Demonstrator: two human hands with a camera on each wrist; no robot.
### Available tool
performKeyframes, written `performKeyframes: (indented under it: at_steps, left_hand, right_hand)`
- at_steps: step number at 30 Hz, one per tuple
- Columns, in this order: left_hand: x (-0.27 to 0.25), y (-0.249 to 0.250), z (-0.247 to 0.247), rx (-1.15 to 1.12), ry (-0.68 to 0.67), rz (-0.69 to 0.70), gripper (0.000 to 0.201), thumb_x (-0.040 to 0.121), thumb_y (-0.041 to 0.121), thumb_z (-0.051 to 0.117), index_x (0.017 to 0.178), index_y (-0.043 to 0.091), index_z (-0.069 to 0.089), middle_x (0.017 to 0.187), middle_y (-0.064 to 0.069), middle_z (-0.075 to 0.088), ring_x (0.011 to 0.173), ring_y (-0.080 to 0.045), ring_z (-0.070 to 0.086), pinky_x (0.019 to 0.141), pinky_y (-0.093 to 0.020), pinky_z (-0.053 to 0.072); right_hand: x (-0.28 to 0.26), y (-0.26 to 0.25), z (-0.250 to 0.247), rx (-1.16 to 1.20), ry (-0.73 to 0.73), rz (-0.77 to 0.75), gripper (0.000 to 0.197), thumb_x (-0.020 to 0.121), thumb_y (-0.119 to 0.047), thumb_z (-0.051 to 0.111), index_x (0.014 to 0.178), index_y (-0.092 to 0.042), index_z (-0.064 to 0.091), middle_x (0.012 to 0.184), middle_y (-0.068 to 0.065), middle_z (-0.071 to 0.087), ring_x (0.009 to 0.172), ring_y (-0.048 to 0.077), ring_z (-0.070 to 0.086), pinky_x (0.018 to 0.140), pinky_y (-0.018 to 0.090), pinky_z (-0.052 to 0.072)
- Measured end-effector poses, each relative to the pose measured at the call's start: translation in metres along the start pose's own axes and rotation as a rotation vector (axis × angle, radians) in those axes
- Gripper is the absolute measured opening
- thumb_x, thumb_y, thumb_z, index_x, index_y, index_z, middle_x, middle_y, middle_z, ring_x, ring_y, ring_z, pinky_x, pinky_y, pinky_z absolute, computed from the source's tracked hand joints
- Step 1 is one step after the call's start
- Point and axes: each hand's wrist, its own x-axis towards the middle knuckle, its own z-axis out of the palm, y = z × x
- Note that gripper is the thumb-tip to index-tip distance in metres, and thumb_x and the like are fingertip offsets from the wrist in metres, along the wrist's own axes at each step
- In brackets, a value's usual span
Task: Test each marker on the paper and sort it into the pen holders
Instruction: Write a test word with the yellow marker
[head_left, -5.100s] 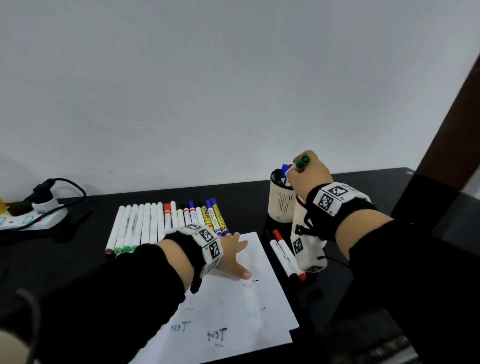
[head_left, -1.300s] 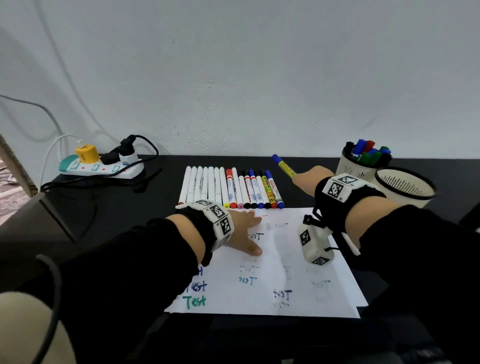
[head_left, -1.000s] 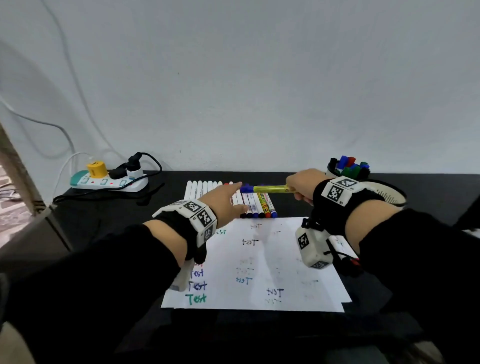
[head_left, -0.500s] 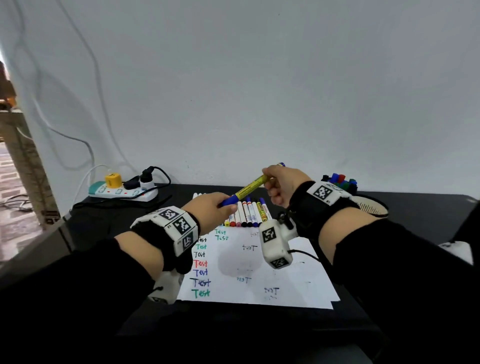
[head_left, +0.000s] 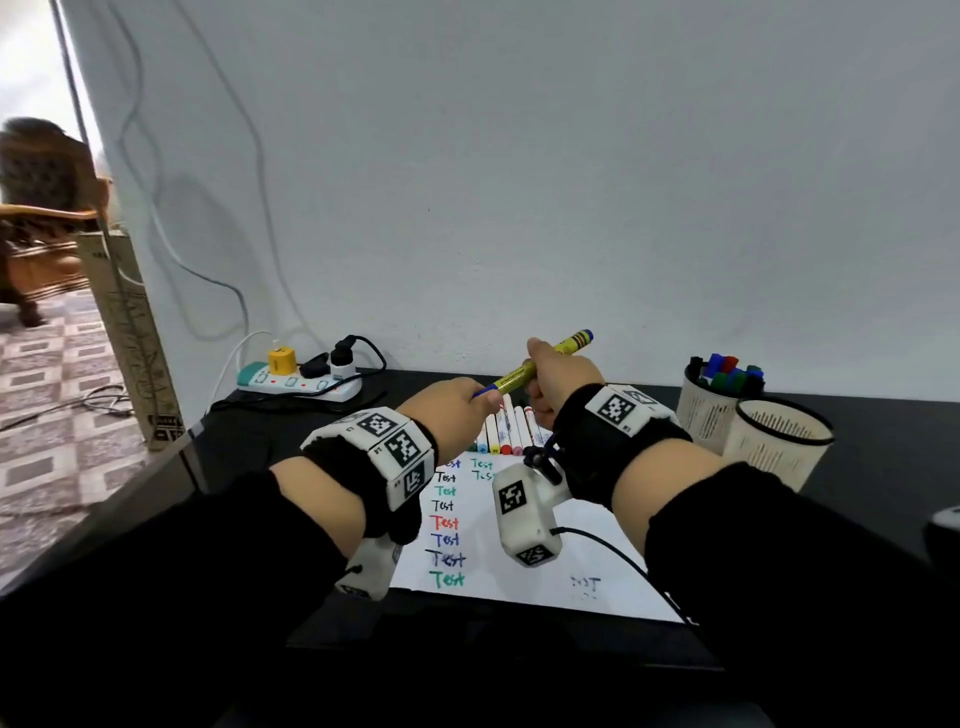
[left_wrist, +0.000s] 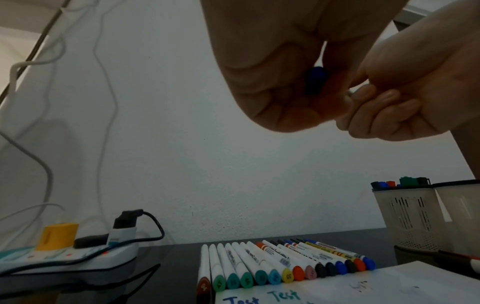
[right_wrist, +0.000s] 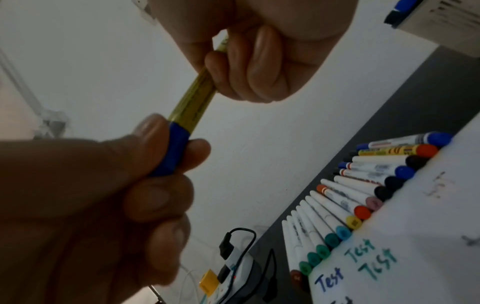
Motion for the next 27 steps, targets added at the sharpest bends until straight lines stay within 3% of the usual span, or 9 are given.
performKeyframes:
  at_steps: [3, 5, 8, 12, 15, 21, 27]
  left_hand:
    - [-0.001, 0.003, 0.000, 0.030, -0.022, 0.013, 0.041, 0.101, 0.038, 0.025, 0.106, 0.012, 0.057, 0.094, -0.004, 0.054, 0.080, -0.019, 0.050, 0.081, -0.031, 0.042]
    - [0.000, 0.005, 0.000, 0.056, -0.029, 0.028, 0.039, 0.102, 0.038, 0.023, 0.097, 0.015, 0.054, 0.092, -0.004, 0.053, 0.080, -0.018, 0.048, 0.080, -0.030, 0.040]
    - [0.002, 0.005, -0.001, 0.024, -0.077, 0.037, 0.036, 0.102, 0.037, 0.023, 0.090, 0.016, 0.050, 0.082, -0.001, 0.051, 0.072, -0.015, 0.046, 0.070, -0.027, 0.037]
    - [0.005, 0.002, -0.001, -0.099, -0.107, 0.025, 0.037, 0.101, 0.038, 0.028, 0.076, 0.020, 0.049, 0.069, 0.003, 0.046, 0.061, -0.011, 0.041, 0.063, -0.025, 0.036]
    - [0.004, 0.001, 0.001, -0.165, -0.143, 0.011, 0.038, 0.101, 0.037, 0.029, 0.074, 0.019, 0.049, 0.067, 0.003, 0.045, 0.059, -0.011, 0.039, 0.063, -0.025, 0.035]
    - [0.001, 0.007, 0.001, -0.391, -0.226, -0.067, 0.040, 0.102, 0.035, 0.028, 0.073, 0.014, 0.047, 0.058, 0.002, 0.035, 0.052, -0.012, 0.028, 0.051, -0.021, 0.025]
    - [0.002, 0.008, 0.003, -0.054, -0.160, -0.028, 0.038, 0.103, 0.029, 0.019, 0.075, 0.016, 0.041, 0.066, 0.001, 0.041, 0.060, -0.014, 0.038, 0.064, -0.028, 0.030]
  right_hand:
    - [-0.002, -0.002, 0.007, -0.146, 0.003, -0.051, 0.045, 0.087, -0.046, 0.055, 0.061, -0.010, 0.050, 0.053, 0.004, 0.048, 0.046, 0.020, 0.042, 0.052, 0.030, 0.035]
    - [-0.002, -0.003, 0.009, -0.200, 0.026, -0.066, 0.037, 0.088, -0.038, 0.051, 0.064, -0.009, 0.050, 0.058, 0.006, 0.050, 0.049, 0.023, 0.043, 0.055, 0.031, 0.037]
    - [0.000, -0.003, 0.008, -0.173, -0.010, -0.053, 0.030, 0.088, -0.027, 0.046, 0.064, -0.009, 0.046, 0.057, 0.008, 0.045, 0.045, 0.022, 0.037, 0.048, 0.027, 0.030]
    - [0.000, 0.000, 0.007, -0.161, -0.043, -0.076, 0.033, 0.089, -0.027, 0.046, 0.062, -0.009, 0.046, 0.051, 0.007, 0.043, 0.043, 0.022, 0.036, 0.047, 0.027, 0.029]
    - [-0.001, 0.004, 0.005, -0.105, -0.079, -0.095, 0.033, 0.089, -0.027, 0.047, 0.061, -0.010, 0.044, 0.048, 0.005, 0.039, 0.041, 0.019, 0.032, 0.046, 0.026, 0.026]
    - [-0.006, 0.006, 0.004, 0.029, -0.103, -0.100, 0.034, 0.091, -0.023, 0.047, 0.060, -0.010, 0.043, 0.041, 0.001, 0.033, 0.041, 0.017, 0.026, 0.046, 0.024, 0.020]
    - [-0.003, -0.004, 0.013, -0.315, 0.007, -0.018, 0.031, 0.089, -0.031, 0.043, 0.067, -0.009, 0.047, 0.061, 0.007, 0.049, 0.052, 0.023, 0.044, 0.053, 0.028, 0.034]
